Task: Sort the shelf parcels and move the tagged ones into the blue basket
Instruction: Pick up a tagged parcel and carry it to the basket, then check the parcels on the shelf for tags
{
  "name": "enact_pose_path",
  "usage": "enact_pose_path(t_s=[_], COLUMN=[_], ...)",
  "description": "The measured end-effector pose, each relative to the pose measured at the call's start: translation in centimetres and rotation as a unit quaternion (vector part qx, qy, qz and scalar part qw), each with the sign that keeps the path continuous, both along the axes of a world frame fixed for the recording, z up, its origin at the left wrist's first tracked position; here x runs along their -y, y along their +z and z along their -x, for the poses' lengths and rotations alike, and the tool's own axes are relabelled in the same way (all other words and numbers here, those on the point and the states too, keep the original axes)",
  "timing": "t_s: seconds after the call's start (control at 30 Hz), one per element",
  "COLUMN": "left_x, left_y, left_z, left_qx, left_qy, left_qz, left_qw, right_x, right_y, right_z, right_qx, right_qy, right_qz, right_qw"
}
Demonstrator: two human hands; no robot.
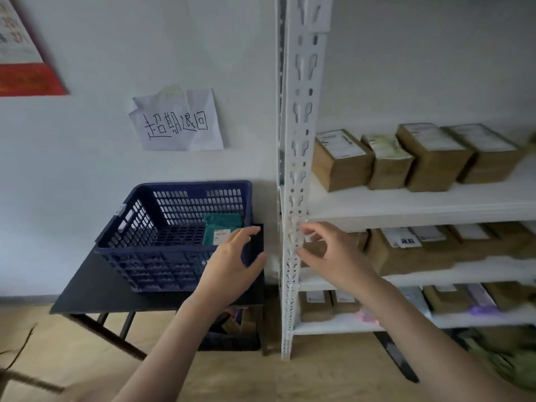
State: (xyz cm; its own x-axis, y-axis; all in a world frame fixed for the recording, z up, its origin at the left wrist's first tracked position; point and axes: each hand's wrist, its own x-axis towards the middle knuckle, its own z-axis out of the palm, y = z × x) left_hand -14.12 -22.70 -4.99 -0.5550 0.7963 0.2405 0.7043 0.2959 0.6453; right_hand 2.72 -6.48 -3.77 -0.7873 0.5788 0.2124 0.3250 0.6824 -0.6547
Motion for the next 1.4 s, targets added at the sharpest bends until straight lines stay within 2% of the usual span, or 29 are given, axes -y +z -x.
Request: enact_pose_path(t_s=[0.23, 0.57, 0.77, 1.07, 1.23, 1.4], left_x=[-7.4, -23.2, -32.6, -46.4, -53.6, -60.2], left_y=[2.3, 4.4, 5.2, 4.1, 3.5, 3.0], left_z=[-9.1, -24.2, -32.3, -37.9, -39.1, -40.7], left_qx=[-0.015, -0.025, -0.018, -0.046, -0.046, -0.035], left_qy=[-0.064, -0.056, -0.083, -0.147, -0.179, -0.171], left_qz=[-0.014, -0.028, -0.03, -0.025, -0.02, -0.019], left_qw=[0.998, 0.998, 0.996, 0.988, 0.983, 0.984], right_x=[-6.5, -21.0, -30.1, -42.2, -47.7, -54.0], right_y=[1.7, 2.9, 3.6, 3.3, 2.6, 2.2], right_z=[-10.3, -26.3, -34.0, -39.4, -43.0, -47.9], right_qx=[-0.007, 0.008, -0.003, -0.022, -0.024, -0.005], right_qy=[-0.061, -0.087, -0.115, -0.147, -0.188, -0.253], right_qz=[-0.005, -0.021, -0.011, -0.023, -0.024, -0.022], right_qw=[0.998, 0.996, 0.993, 0.989, 0.982, 0.967])
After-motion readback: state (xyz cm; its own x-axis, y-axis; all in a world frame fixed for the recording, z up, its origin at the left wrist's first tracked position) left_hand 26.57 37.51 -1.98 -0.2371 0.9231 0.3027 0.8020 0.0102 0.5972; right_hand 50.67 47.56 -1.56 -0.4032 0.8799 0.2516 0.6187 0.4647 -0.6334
